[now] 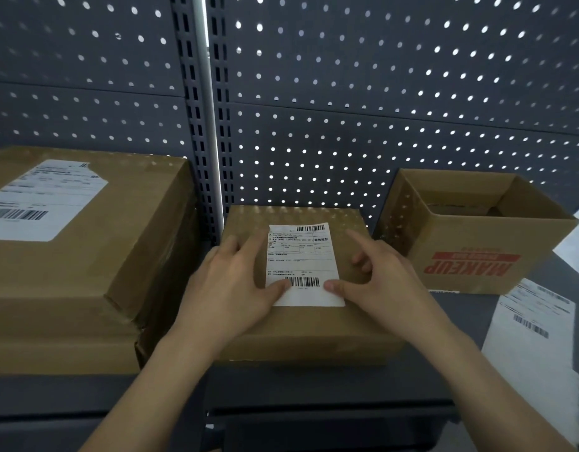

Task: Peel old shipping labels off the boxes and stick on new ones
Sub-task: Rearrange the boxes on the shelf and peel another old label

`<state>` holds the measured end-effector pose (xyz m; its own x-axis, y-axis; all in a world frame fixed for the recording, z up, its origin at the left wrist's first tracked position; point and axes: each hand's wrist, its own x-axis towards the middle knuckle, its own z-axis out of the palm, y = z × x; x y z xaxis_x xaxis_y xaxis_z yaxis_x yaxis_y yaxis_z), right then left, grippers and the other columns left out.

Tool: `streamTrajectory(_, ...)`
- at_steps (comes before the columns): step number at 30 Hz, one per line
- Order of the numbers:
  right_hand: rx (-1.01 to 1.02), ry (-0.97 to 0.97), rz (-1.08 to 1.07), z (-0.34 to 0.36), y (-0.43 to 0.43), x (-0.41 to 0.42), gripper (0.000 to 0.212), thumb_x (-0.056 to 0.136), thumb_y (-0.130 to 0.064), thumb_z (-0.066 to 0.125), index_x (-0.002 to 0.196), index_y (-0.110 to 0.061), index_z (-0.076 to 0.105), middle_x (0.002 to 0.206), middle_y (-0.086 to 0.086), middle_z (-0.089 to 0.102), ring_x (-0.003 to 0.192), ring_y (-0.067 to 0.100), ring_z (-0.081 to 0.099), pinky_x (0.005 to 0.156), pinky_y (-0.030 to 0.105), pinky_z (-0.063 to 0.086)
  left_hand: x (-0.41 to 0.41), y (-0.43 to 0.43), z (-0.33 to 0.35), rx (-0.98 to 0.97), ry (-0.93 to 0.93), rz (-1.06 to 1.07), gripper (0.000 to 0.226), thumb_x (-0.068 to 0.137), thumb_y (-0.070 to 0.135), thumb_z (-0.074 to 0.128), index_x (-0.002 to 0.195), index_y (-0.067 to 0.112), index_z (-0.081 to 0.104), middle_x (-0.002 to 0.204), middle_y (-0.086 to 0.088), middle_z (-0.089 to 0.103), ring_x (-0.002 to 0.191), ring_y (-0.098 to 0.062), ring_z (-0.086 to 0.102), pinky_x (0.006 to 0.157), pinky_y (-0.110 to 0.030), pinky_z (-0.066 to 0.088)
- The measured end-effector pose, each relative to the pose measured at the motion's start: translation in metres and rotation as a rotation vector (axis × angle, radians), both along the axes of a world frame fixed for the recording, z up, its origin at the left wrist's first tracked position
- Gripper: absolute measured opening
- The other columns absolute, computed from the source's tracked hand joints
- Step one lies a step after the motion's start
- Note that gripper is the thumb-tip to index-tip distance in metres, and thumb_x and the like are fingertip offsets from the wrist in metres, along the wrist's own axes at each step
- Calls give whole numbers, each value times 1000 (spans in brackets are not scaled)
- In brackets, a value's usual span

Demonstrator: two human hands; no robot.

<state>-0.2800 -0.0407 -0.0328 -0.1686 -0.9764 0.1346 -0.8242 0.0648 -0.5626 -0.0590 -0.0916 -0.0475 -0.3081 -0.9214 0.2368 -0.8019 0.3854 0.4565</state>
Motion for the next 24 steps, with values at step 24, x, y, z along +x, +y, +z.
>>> streamTrajectory(24,-11,100,21,1,-95,-19,53,80,-51,73,124,-23,61,100,-6,51,96,14,53,76,28,44,-26,-81,9,88,-119,93,79,75,73,59,140,31,41,135,-5,47,123,-30,48,87,-42,47)
